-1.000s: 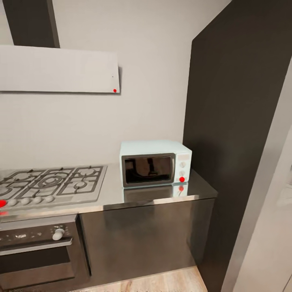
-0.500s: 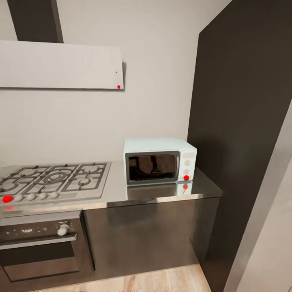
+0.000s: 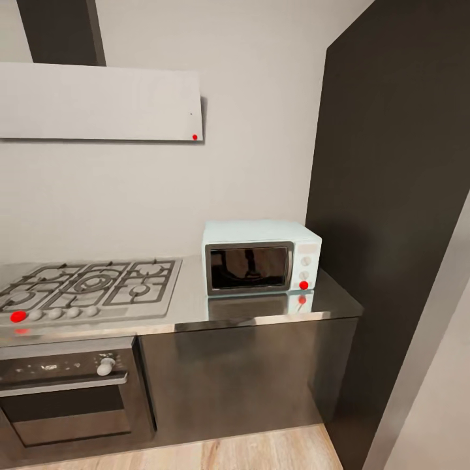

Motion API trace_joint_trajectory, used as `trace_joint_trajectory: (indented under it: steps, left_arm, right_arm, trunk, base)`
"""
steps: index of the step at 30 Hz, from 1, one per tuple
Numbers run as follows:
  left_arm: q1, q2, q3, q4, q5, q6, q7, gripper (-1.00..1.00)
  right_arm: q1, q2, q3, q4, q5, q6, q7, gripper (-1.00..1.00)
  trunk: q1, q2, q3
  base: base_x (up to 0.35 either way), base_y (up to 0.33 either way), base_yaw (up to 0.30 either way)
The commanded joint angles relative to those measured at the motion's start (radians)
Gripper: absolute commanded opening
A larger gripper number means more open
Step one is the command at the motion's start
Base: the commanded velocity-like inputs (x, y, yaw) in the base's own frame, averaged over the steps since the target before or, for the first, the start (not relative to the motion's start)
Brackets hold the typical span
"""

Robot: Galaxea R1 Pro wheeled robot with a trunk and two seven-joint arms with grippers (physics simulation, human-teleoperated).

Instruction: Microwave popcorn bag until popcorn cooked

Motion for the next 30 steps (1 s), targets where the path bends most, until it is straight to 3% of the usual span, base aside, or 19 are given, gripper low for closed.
trace_joint_trajectory:
  steps: [1,4,19,30]
  left_arm:
    - [-0.001,0.0,-0.008,0.001,0.009,-0.004,-0.001,1.0]
    - [-0.001,0.0,-0.008,0.001,0.009,-0.004,-0.001,1.0]
    - [-0.001,-0.006,-0.007,0.001,0.009,-0.004,-0.001,1.0]
    - [-0.001,-0.008,-0.008,0.001,0.008,-0.002,0.0,1.0]
  right_arm:
    - [-0.001,0.001,-0.009,0.003,0.006,-0.004,-0.002,1.0]
    - [-0.001,0.001,-0.01,0.003,0.005,-0.002,-0.001,1.0]
    - [-0.001,-0.004,-0.008,0.003,0.007,0.004,0.0,1.0]
    - [-0.001,-0.004,-0.013,0.003,-0.001,-0.006,0.0,1.0]
  trunk:
    - [0.0,-0.001,-0.001]
    - [0.0,-0.001,-0.001]
    - [0.0,-0.001,-0.001]
    - [0.0,-0.001,-0.001]
  base:
    - [0.0,0.0,0.0]
    - [0.0,0.0,0.0]
    - [0.0,0.0,0.27]
    - [0.155,-0.121,0.036]
